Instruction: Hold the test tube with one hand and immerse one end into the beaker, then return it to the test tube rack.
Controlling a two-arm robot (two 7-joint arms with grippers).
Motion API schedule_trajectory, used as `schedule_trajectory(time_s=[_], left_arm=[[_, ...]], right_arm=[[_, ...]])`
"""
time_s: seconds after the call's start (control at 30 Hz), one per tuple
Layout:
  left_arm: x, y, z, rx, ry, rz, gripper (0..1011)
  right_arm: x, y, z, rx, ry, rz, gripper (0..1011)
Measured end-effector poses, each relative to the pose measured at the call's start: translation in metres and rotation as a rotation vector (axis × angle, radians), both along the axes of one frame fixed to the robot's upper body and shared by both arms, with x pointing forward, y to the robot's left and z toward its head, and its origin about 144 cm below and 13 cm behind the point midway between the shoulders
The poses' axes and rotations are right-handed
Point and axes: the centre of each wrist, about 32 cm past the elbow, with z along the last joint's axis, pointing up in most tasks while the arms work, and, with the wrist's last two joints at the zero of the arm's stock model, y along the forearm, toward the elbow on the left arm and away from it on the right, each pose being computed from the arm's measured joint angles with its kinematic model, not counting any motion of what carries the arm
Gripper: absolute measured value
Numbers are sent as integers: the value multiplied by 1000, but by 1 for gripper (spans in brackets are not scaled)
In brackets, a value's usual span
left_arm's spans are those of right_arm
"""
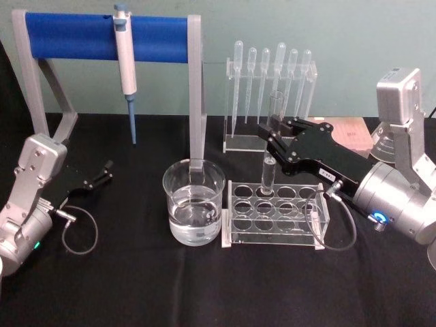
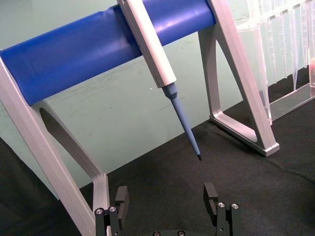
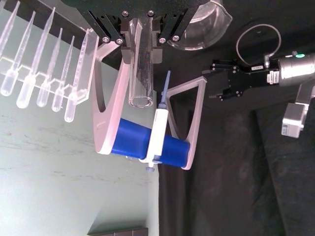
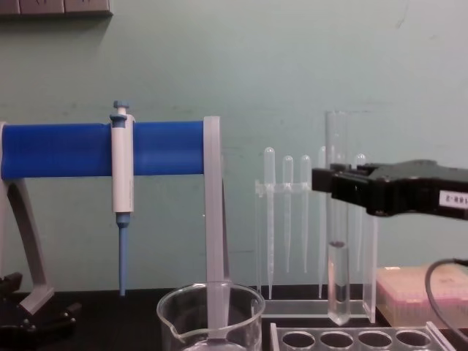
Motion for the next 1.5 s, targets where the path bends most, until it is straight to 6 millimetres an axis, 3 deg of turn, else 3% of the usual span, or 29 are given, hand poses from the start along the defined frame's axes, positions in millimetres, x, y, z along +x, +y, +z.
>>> schedule_trajectory(time_s=[0.27, 0.37, 0.6, 0.9, 1.5], left_arm=[[0, 0, 0, 0, 0, 0, 1000], [0, 0, 0, 0, 0, 0, 1000], [0, 0, 0, 0, 0, 0, 1000], [0, 0, 0, 0, 0, 0, 1000], [0, 0, 0, 0, 0, 0, 1000]], right_arm=[[3, 16, 22, 20, -22, 41, 224], [8, 32, 35, 38, -45, 82, 224], [22, 59, 41, 37, -51, 147, 224], [31, 78, 15, 12, -29, 165, 224], [30, 86, -35, -6, 7, 155, 224]])
